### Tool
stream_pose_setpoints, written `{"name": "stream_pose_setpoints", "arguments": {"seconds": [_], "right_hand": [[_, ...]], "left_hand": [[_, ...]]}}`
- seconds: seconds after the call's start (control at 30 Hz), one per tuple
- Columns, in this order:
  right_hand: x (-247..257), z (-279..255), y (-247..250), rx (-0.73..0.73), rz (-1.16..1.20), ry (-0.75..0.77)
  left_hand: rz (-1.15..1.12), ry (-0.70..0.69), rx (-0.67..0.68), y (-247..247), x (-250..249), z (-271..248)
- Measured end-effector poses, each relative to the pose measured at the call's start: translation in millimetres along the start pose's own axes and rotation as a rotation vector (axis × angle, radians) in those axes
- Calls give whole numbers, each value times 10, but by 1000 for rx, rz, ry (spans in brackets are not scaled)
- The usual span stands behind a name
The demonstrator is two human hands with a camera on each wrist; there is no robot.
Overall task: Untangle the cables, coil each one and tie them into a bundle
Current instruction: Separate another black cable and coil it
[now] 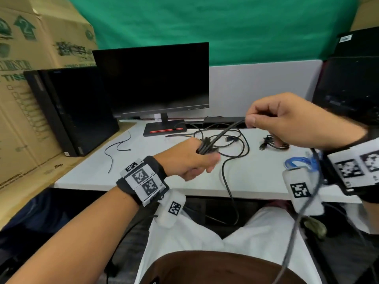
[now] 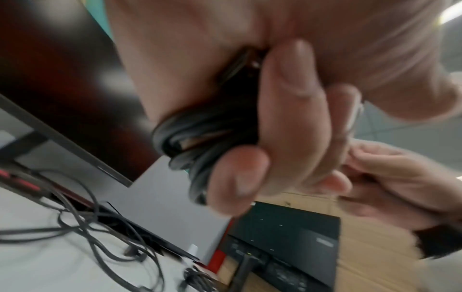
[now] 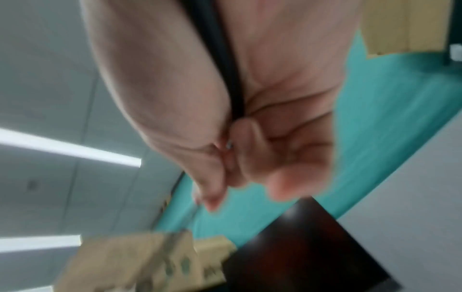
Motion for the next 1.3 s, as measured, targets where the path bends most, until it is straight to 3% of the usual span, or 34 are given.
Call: {"name": "stream_pose_setpoints", "arguments": {"seconds": [0.1,0.27,0.33,0.43,0.5,0.6,0.7,0.83,0.97,1.03,1.17,1.2,1.3], "right_hand": [[-28,62,-186,-152,97,55],[-79,49,-713,71,763,-48],[-49,46,-785,119,942,-56],[-47,81,-749,103,1025,-47],[-75,94,-746,114,1058,-66],[-115,79,-769,182,1106,-140],[-135,83,-757,174,1144,-203],[-187,99,-733,108,1073,-245],[-209,83,-704,71,990,-262],[-238,80,-652,14,709,-236],[-126,54,-477,-232,-71,-19],[-71,46,-453,-251,-126,21],[-50,42,-530,-126,-109,34]], "left_hand": [[-181,-30,211,-219,-142,-21],[-445,-48,421,-327,-437,-102],[-461,-58,327,-266,-458,-91],[-421,-106,-5,-93,-408,-21],[-417,-157,-136,-42,-394,18],[-369,-187,-206,-36,-402,53],[-350,-175,-174,-57,-418,41],[-135,-214,-171,-72,-447,9],[178,-227,-380,7,-406,33],[279,-247,-487,77,-387,24],[422,-183,-672,324,-288,-11],[446,-156,-710,374,-264,-22],[492,-108,-765,440,-233,-52]]}}
Point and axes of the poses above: each hand's wrist, its own z-axis towards the middle knuckle, its own y-axis out of the back of the hand, x = y × z, the point moved 5 cm from there along z, towards the middle knuckle, and after that the axes turned 5 degrees about -z, right-handed, at the moved point
